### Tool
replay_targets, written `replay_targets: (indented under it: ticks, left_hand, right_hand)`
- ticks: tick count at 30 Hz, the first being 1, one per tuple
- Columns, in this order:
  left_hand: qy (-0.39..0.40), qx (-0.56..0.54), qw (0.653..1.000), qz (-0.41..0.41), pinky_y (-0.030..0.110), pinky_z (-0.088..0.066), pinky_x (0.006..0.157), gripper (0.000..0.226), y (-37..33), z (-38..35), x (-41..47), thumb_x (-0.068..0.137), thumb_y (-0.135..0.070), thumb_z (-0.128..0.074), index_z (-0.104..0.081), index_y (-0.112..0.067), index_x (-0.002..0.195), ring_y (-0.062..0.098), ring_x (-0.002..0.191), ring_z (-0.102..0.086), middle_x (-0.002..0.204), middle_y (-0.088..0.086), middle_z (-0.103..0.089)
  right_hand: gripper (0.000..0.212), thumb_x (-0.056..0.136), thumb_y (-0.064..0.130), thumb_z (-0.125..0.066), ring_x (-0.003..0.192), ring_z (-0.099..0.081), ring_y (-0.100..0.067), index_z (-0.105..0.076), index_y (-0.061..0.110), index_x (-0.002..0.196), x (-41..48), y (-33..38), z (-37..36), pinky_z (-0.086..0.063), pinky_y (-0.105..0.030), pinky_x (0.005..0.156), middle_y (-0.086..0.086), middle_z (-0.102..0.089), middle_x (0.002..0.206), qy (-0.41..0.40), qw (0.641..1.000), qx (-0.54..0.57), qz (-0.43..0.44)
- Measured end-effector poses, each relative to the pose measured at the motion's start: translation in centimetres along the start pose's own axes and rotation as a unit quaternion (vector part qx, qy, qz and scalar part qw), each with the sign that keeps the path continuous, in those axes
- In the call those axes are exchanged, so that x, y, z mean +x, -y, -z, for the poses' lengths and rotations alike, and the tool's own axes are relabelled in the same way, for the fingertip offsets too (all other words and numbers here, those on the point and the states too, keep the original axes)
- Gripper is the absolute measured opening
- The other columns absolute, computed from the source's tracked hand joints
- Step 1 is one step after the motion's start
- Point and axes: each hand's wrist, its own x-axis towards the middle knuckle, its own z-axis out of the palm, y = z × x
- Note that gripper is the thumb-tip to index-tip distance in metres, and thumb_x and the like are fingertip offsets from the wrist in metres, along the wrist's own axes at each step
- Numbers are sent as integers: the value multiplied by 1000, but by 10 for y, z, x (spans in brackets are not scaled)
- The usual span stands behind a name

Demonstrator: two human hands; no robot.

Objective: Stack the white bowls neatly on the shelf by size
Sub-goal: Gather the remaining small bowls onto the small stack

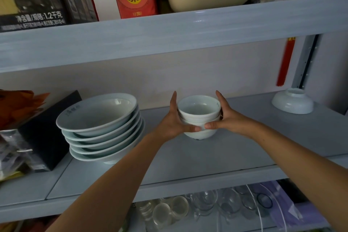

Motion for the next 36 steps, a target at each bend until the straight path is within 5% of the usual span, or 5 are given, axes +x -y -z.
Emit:
replay_targets:
  ticks: [21,26,28,32,36]
  left_hand:
    - [0,-41,999,20,22,-33,100,133,0,2,0,73,-12,-81,27,-20,149,7,133,-37,141,-9,-39]
    - [-154,-104,982,32,31,-28,114,79,-28,14,3,88,-59,-49,-18,-25,153,15,139,-37,149,-7,-37]
    - [-169,-107,980,19,41,-27,119,81,-39,21,9,81,-73,-39,-42,-23,143,14,136,-42,147,-6,-47]
    - [-127,-55,990,-29,39,-29,118,63,-70,9,16,95,-61,-30,-56,-19,134,14,134,-45,142,-2,-54]
    - [-107,-19,992,-58,27,-31,111,56,-98,-20,28,99,-50,-34,-56,-13,135,13,131,-48,141,1,-54]
  right_hand:
    - [117,80,11,-75,130,-32,-1,16,29,151,-1,2,0,-29,-21,104,3,-29,153,-24,1000,13,16]
    - [125,66,38,-77,138,-30,-8,13,32,152,1,10,10,-27,-33,115,1,-24,157,-41,999,-6,26]
    - [124,61,47,-75,142,-28,-14,8,33,152,1,18,18,-28,-36,115,-5,-20,159,-74,997,1,37]
    - [106,77,40,-71,144,-26,-11,4,36,152,-1,31,39,-30,-31,109,-2,-22,159,-93,994,-3,59]
    - [109,70,52,-70,143,-26,-8,2,40,151,-13,34,65,-30,-32,110,1,-23,159,-110,992,-17,56]
